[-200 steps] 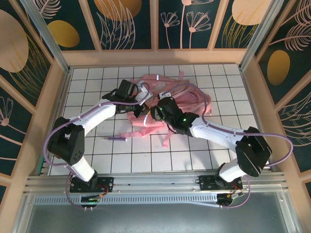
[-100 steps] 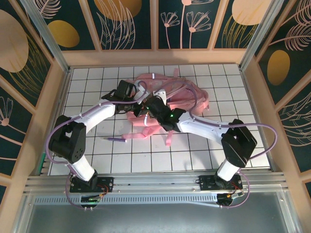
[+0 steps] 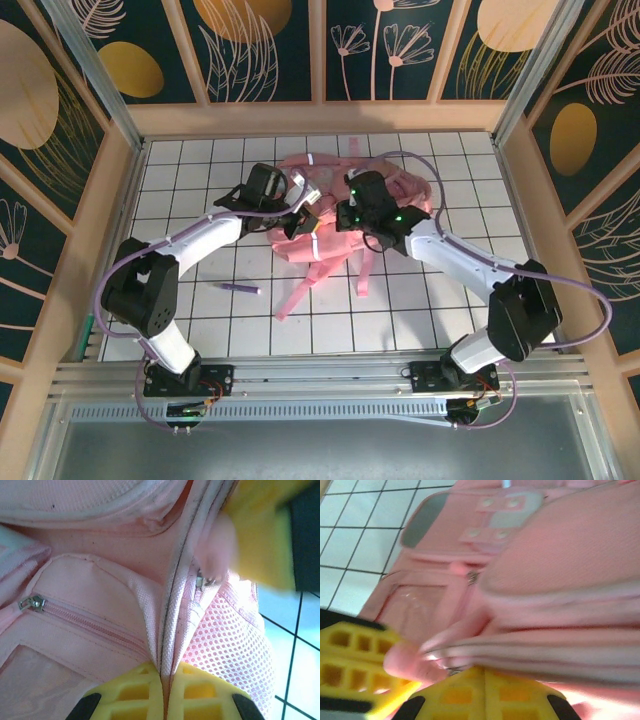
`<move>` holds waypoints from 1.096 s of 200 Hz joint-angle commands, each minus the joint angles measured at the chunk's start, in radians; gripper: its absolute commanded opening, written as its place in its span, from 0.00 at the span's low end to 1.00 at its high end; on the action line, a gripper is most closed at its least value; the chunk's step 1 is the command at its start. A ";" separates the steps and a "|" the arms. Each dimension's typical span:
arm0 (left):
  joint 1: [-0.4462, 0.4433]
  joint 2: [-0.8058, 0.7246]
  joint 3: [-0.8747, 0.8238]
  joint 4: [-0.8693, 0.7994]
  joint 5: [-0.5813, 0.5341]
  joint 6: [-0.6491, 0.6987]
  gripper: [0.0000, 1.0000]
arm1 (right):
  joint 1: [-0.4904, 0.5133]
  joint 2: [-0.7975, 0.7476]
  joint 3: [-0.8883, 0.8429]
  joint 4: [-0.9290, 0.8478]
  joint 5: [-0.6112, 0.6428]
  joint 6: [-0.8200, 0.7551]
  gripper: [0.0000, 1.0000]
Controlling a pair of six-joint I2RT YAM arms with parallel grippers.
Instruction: Pack books, pencil case, and school supplies into a backpack
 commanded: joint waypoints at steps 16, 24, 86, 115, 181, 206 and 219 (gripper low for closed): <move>0.001 0.006 0.053 -0.023 0.129 -0.049 0.00 | -0.049 -0.022 0.020 -0.065 -0.042 -0.182 0.05; 0.001 0.008 0.055 -0.020 0.131 -0.059 0.00 | -0.050 -0.021 0.028 -0.076 -0.047 -0.204 0.12; 0.001 0.004 0.046 -0.008 0.137 -0.071 0.00 | -0.050 -0.031 0.083 -0.151 -0.122 -0.084 0.40; 0.001 0.010 0.052 -0.002 0.146 -0.088 0.00 | -0.001 -0.038 0.061 -0.153 -0.104 -0.023 0.42; 0.001 0.008 0.048 0.015 0.171 -0.107 0.00 | 0.154 0.022 0.054 -0.132 0.283 0.112 0.39; 0.001 0.007 0.048 0.015 0.176 -0.106 0.00 | 0.190 0.055 0.047 -0.126 0.402 0.133 0.40; 0.001 0.005 0.048 0.017 0.180 -0.106 0.00 | 0.202 0.065 0.039 -0.112 0.411 0.150 0.40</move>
